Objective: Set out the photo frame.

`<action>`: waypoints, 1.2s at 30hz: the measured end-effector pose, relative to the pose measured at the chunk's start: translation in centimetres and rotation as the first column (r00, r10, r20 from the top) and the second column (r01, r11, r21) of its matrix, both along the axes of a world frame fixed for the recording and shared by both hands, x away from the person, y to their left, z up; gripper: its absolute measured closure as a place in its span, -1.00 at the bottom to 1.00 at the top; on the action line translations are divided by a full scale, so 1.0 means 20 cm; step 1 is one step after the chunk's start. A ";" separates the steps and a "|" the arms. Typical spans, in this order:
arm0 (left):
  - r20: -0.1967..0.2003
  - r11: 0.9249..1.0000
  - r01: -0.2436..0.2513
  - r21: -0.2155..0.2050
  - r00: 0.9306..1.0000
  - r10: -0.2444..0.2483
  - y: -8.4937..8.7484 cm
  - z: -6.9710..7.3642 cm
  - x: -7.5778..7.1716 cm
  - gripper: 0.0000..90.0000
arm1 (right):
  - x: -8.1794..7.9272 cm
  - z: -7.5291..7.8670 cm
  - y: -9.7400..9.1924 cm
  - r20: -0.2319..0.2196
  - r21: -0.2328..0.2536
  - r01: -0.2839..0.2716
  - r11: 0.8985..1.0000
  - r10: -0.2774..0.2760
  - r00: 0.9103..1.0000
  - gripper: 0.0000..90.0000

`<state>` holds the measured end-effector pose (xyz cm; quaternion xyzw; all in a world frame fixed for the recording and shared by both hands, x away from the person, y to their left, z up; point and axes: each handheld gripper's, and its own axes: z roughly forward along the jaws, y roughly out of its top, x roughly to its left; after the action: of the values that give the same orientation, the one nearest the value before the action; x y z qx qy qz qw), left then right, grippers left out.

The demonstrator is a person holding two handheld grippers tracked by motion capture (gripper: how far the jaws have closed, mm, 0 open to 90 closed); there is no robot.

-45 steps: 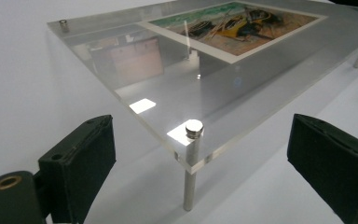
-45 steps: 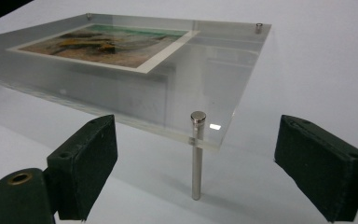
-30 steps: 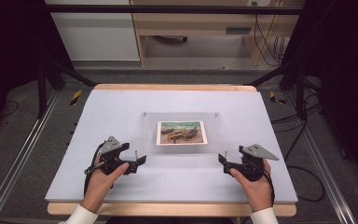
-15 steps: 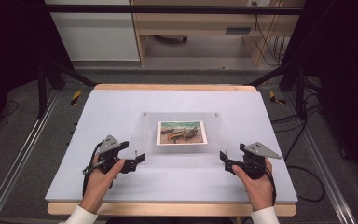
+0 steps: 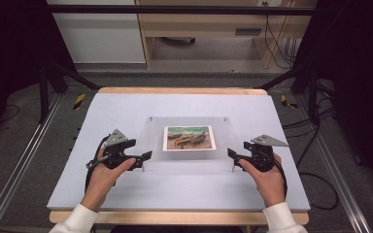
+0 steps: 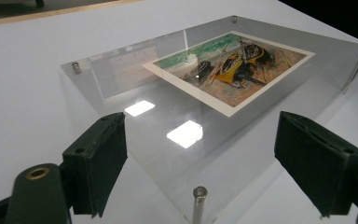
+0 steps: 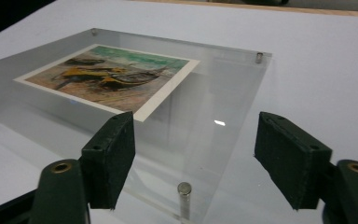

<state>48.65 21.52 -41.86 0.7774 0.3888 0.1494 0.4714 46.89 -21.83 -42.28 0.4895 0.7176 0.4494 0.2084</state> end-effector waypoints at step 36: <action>-0.274 0.988 -0.079 -0.132 0.961 0.040 0.01 -0.17 0.11 -0.66 | 0.14 -0.12 0.01 -0.244 0.156 -0.003 0.988 0.041 0.969 -0.50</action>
<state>50.80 21.68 -45.28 0.7429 0.4824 0.0279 0.4632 49.66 -21.69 -44.74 0.5483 0.7063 0.4416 0.0739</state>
